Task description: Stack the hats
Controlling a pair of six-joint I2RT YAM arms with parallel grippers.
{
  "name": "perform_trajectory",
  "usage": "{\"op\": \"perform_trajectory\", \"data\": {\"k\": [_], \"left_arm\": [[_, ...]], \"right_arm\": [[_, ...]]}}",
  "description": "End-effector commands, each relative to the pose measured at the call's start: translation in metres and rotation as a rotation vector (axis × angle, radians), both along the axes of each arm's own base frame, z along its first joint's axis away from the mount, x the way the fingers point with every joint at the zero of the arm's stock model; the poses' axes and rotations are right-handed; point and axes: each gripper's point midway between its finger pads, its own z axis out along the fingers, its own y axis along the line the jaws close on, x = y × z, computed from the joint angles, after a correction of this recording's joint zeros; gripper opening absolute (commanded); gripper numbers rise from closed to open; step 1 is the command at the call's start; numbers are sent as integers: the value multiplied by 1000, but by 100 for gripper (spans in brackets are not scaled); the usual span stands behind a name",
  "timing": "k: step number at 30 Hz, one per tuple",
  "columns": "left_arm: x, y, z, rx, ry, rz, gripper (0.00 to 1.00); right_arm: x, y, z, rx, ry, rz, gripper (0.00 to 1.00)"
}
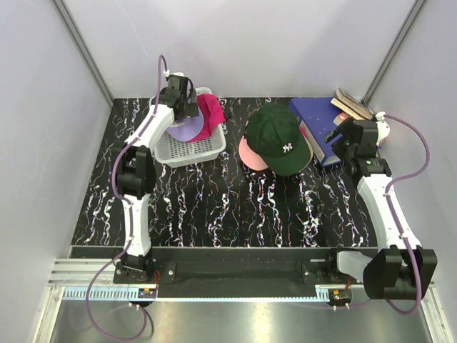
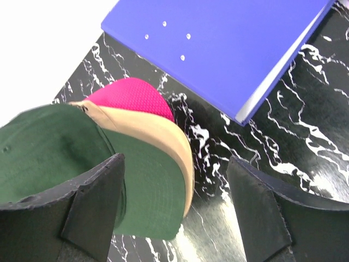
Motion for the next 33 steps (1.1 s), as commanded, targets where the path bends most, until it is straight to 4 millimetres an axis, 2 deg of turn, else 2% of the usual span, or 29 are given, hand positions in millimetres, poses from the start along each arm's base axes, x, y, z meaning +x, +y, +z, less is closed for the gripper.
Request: {"op": "perform_trajectory", "data": {"k": [1, 6, 11, 17, 20, 24, 27, 28, 30, 33], "left_arm": [[18, 15, 11, 4, -47, 30, 92], [28, 5, -4, -33, -51, 4, 86], [37, 7, -12, -36, -60, 10, 69], [46, -1, -18, -86, -86, -15, 70], [47, -7, -20, -122, -90, -24, 73], [48, -11, -35, -143, -77, -30, 71], [47, -12, -37, -168, -70, -24, 39], [47, -12, -28, -175, -86, -14, 20], [46, -12, -17, -180, -105, -14, 8], [43, -11, 20, -188, -162, -24, 0]], "right_arm": [[22, -6, 29, -10, -84, -26, 83], [33, -1, 27, 5, -72, 3, 83], [37, 2, 28, 15, -76, 15, 82], [38, 3, 31, 16, -83, 21, 82], [38, 4, 32, 18, -86, 29, 81], [37, 5, 32, 22, -90, 30, 82], [36, 4, 34, 18, -94, 29, 81], [36, 5, 38, 15, -102, 32, 81], [36, 4, 42, 2, -111, 33, 81], [39, 6, 53, -10, -142, 60, 81]]}}
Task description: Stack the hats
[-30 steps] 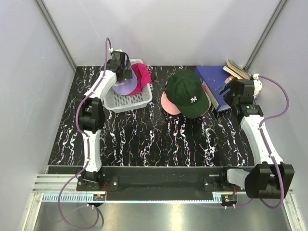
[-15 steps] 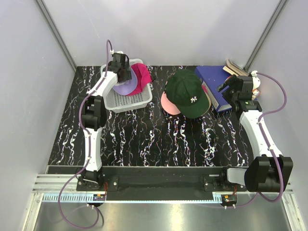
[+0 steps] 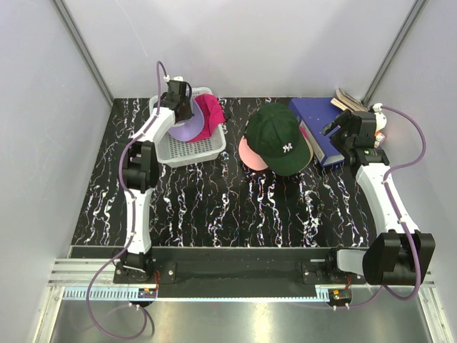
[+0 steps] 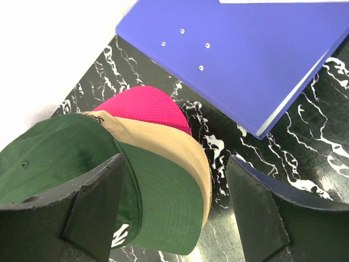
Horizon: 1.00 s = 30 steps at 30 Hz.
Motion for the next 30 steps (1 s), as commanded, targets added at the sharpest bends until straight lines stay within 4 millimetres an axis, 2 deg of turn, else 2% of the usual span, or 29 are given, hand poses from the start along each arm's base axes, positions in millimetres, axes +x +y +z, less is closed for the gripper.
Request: {"op": "perform_trajectory", "data": {"k": [1, 2, 4, 5, 7, 8, 9, 10, 11, 14, 15, 17, 18, 20, 23, 26, 30], "left_arm": [[5, -1, 75, -54, -155, -5, 0], [1, 0, 104, -67, -202, -7, 0], [-7, -5, 131, -96, -240, -27, 0], [-14, -6, 157, -115, -280, -35, 0], [-25, -13, 176, -165, -301, -61, 0], [-35, -15, 201, -191, -338, -76, 0], [-42, -26, 209, -233, -341, -125, 0], [-48, -31, 214, -264, -340, -149, 0], [-60, -36, 234, -294, -367, -176, 0], [-82, -49, 249, -384, -359, -226, 0], [-97, -53, 270, -413, -388, -254, 0], [-112, -62, 282, -446, -396, -278, 0], [-127, -67, 300, -464, -426, -314, 0], [-144, -82, 315, -489, -440, -384, 0], [-180, -112, 339, -575, -444, -549, 0], [-211, -133, 360, -616, -490, -688, 0], [-245, -148, 383, -660, -532, -816, 0]], "right_arm": [[14, 3, 58, -23, -159, 45, 80], [16, 6, 63, -26, -176, 64, 79], [27, 17, 80, -10, -239, 125, 79], [32, 23, 85, -1, -260, 161, 78], [45, 43, 101, 37, -319, 263, 78], [49, 51, 105, 52, -333, 300, 78], [54, 70, 101, 86, -331, 385, 78], [59, 76, 116, 88, -377, 422, 77], [56, 102, 120, 110, -391, 521, 77], [55, 153, 130, 107, -439, 698, 78], [51, 178, 133, 108, -457, 768, 78], [40, 205, 135, 89, -485, 877, 78], [34, 219, 138, 80, -514, 925, 78], [15, 248, 141, 83, -553, 1042, 79], [1, 262, 140, 130, -594, 1103, 81], [-7, 261, 120, 145, -578, 1113, 82], [-17, 259, 91, 117, -533, 1135, 84]]}}
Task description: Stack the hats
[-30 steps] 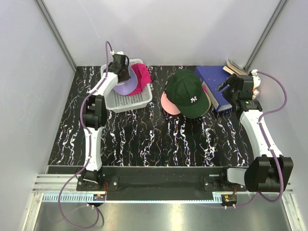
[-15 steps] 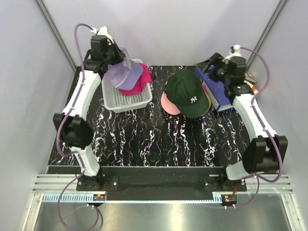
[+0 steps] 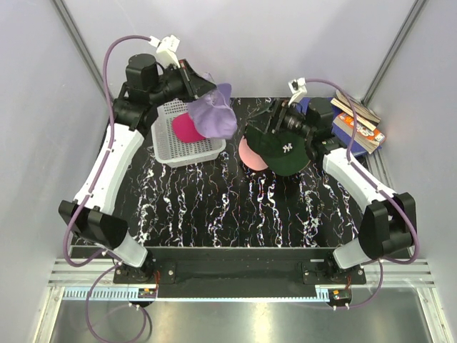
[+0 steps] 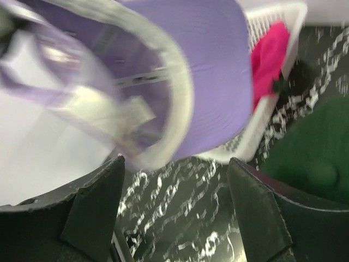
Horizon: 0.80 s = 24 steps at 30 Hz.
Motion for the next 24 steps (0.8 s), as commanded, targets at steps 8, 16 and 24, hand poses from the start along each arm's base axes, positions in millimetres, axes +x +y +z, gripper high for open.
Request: {"op": "perform_trajectory", "data": {"k": [8, 16, 24], "left_arm": [[-119, -41, 99, -162, -308, -469, 0], [-156, -52, 126, -192, -384, -617, 0], [-171, -59, 132, -205, -395, -667, 0]], "right_arm": [[-41, 5, -6, 65, -107, 144, 88], [-60, 17, 16, 279, -80, 287, 89], [-64, 17, 52, 430, -117, 351, 88]]}}
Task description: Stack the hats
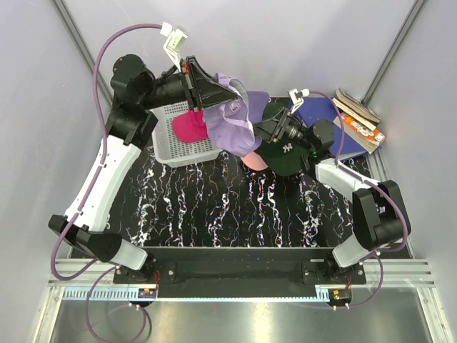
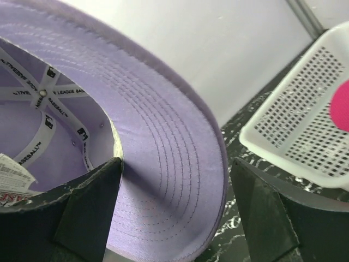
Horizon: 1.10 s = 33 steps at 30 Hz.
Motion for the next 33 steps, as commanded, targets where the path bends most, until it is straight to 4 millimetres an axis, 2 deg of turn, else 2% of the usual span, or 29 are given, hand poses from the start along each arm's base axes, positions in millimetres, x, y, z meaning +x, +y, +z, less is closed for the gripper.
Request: {"op": "perform_trajectory", "data": {"k": [1, 3, 4, 5, 7, 8, 9, 10, 12, 13, 15, 16, 17, 18, 19, 20, 21, 22, 24, 26, 29, 33], "left_arm": [[-27, 5, 31, -47, -107, -49, 0], [-26, 5, 25, -38, -104, -39, 0], [-25, 5, 20, -26, -90, -34, 0], [-24, 5, 16, -12, -106, -28, 0], [-19, 6, 1, 28, -66, -16, 0], [-14, 8, -4, 44, -78, 4, 0], [-9, 9, -14, 60, -58, 18, 0], [-5, 12, -21, 73, -41, 38, 0], [6, 25, -28, 83, -34, 94, 0], [15, 29, -40, 95, -3, 134, 0], [33, 44, -49, 114, 13, 233, 3], [44, 51, -56, 134, 42, 304, 12], [53, 57, -59, 149, 42, 351, 31], [63, 60, -64, 164, 60, 394, 56], [76, 67, -70, 184, 87, 476, 65], [84, 72, -74, 197, 107, 521, 72], [92, 77, -78, 209, 129, 565, 78], [108, 89, -90, 235, 184, 668, 85], [127, 111, -98, 251, 231, 823, 87], [135, 123, -108, 269, 283, 893, 90], [139, 133, -107, 292, 265, 943, 93], [142, 137, -111, 329, 239, 956, 94]], "right_arm": [[-14, -3, 44, 116, -101, 50, 85], [-15, -4, 47, 117, -99, 42, 77], [-14, -4, 46, 106, -63, 35, 69], [-13, -4, 47, 91, -60, 29, 56], [-18, -5, 47, 51, -42, 21, 44], [-17, -7, 47, 24, -80, -3, 28], [-16, -10, 48, 9, -89, -31, 19], [-22, -14, 49, -20, -65, -52, 16], [-18, -24, 50, -73, -123, -138, 5], [-27, -31, 53, -104, -118, -172, 1], [-20, -48, 54, -183, -182, -302, 0], [-27, -56, 55, -239, -171, -340, 0], [-24, -66, 56, -310, -225, -401, 0], [-14, -81, 59, -350, -220, -509, 0], [-18, -93, 67, -394, -233, -564, 0], [-16, -103, 75, -445, -300, -624, 0], [-11, -122, 77, -493, -289, -731, 0], [-10, -132, 86, -531, -300, -781, 0], [-2, -157, 102, -630, -368, -909, 0], [4, -172, 99, -758, -401, -959, 0], [13, -212, 107, -900, -400, -1153, 0], [20, -245, 119, -1056, -413, -1306, 0]]}}
